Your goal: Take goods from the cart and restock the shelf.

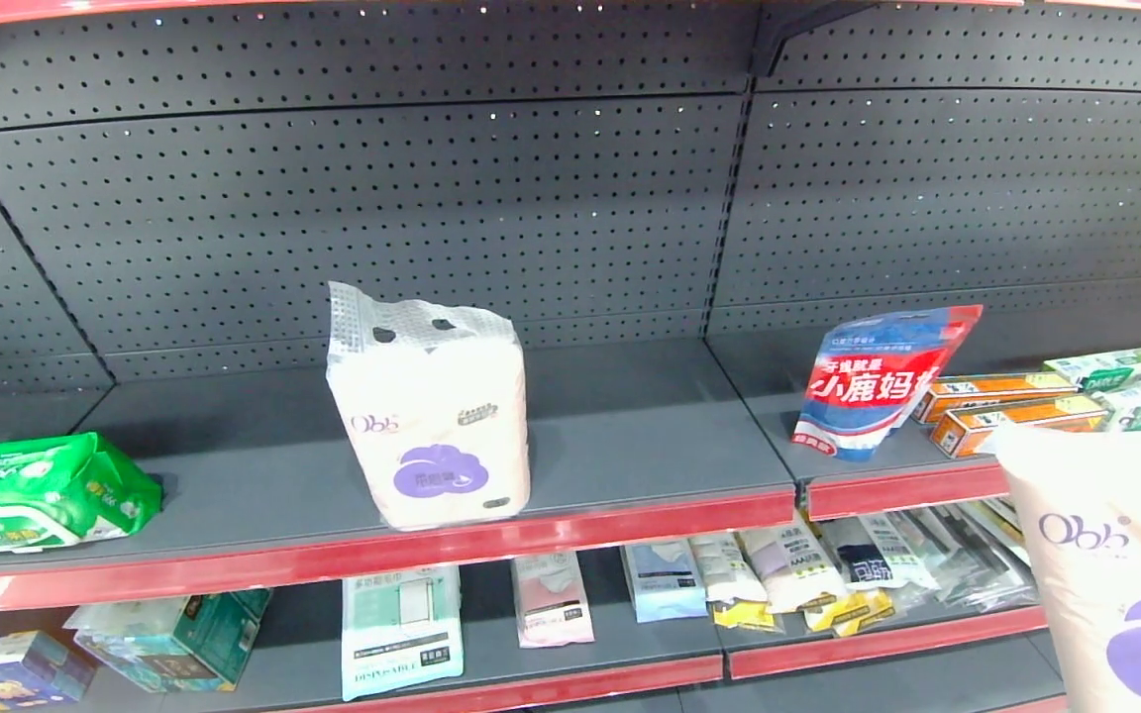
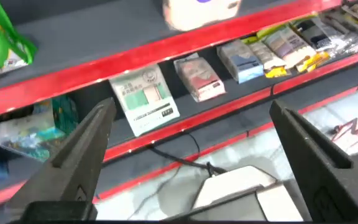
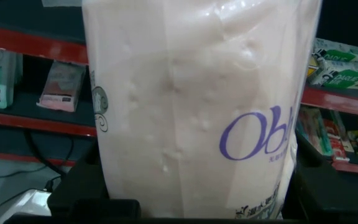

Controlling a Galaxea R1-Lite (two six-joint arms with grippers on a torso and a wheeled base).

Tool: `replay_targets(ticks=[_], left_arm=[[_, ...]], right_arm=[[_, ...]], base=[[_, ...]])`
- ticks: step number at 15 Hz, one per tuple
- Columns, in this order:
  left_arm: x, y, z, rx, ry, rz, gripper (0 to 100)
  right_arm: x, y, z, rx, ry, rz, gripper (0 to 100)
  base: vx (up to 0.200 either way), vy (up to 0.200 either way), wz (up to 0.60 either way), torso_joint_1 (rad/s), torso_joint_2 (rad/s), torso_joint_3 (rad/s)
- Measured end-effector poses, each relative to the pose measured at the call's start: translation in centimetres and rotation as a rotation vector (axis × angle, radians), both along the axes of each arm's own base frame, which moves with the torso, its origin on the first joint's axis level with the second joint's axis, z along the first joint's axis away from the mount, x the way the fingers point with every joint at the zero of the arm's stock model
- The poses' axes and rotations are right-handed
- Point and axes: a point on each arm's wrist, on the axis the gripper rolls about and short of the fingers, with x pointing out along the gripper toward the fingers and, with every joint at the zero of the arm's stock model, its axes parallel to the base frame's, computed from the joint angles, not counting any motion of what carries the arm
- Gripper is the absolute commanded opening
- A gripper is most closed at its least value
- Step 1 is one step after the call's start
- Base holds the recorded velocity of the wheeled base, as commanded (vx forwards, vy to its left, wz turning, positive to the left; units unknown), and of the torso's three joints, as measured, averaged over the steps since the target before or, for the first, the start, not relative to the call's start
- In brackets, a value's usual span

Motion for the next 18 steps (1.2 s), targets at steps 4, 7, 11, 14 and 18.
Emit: replay_targets(ticks=[4, 7, 11, 14, 18], left_arm=[[-0.9, 0.0, -1.5, 0.034, -0.057, -0.017, 100], [-1.3, 0.0, -2.1, 0.038, -0.077, -0.02, 100], [-1.5, 0.0, -2.6, 0.038, -0.088, -0.019, 100], [-1.6, 0.0, -3.3, 0.036, -0.097, -0.027, 100], [-1.8, -0.1, -4.6, 0.026, -0.119, -0.024, 100]], right_arm=[[0.0, 0.0, 0.0, 0.002, 0.003, 0.014, 0], [0.1, 0.0, -0.1, 0.003, 0.008, 0.013, 0], [0.3, 0.0, -0.1, 0.003, 0.014, 0.013, 0], [1.3, 0.1, 0.7, 0.012, -0.017, 0.023, 0], [4.9, 0.4, 1.6, 0.054, -0.043, 0.135, 0]], base=[[0.0, 0.0, 0.6, 0.004, 0.0, -0.002], [0.0, 0.0, 0.6, -0.001, 0.0, -0.001], [0.0, 0.0, 0.3, 0.0, 0.0, 0.001], [0.0, 0.0, 0.0, 0.0, 0.0, 0.0], [0.0, 0.0, 0.0, 0.0, 0.0, 0.0]])
